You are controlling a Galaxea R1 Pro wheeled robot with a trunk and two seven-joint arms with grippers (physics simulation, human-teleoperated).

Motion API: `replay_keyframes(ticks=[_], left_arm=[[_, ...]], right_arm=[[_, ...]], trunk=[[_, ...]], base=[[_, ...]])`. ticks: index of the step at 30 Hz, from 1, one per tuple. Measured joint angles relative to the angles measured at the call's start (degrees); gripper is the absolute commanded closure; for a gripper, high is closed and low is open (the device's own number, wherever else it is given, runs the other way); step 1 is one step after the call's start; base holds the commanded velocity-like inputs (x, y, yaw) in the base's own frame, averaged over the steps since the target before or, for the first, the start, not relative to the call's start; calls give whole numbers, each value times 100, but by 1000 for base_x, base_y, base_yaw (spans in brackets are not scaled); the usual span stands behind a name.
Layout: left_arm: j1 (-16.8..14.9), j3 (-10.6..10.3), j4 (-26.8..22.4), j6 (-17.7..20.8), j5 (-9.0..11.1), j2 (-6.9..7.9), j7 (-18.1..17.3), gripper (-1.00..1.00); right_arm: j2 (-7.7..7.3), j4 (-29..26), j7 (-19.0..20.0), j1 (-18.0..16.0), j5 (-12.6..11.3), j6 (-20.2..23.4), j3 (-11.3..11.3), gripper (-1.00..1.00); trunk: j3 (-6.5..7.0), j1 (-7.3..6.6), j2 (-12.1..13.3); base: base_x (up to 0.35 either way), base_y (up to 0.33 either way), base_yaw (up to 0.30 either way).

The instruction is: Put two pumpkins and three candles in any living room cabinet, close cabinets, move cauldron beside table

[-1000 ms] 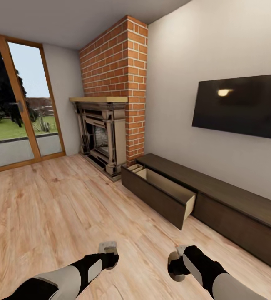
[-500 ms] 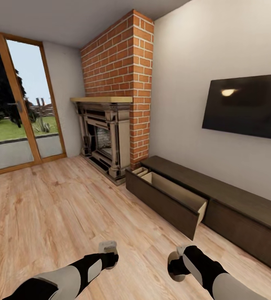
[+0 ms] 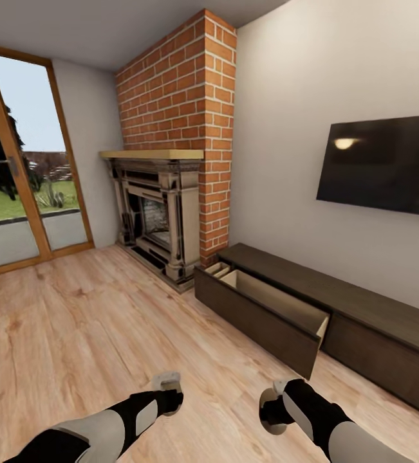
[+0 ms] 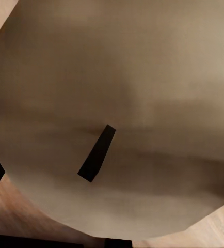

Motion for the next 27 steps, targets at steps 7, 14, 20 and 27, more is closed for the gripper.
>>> replay_keyframes(ticks=[7,14,20,27], left_arm=[[0,0,1,0,0,-6,0,100],[0,0,0,0,0,-7,0,100],[0,0,0,0,0,-7,0,100],[0,0,7,0,0,-7,0,100]], right_arm=[[-2,0,-1,0,-4,-12,-6,100],[-3,0,-1,0,-8,-8,-5,100],[1,0,-9,0,-10,-5,-6,100],[14,1,-12,0,-1,-36,15,100]], trunk=[[22,0,0],[33,0,0],[46,0,0],[47,0,0]], base=[[224,268,-128],[224,268,-118],[224,268,-170],[225,267,-16]])
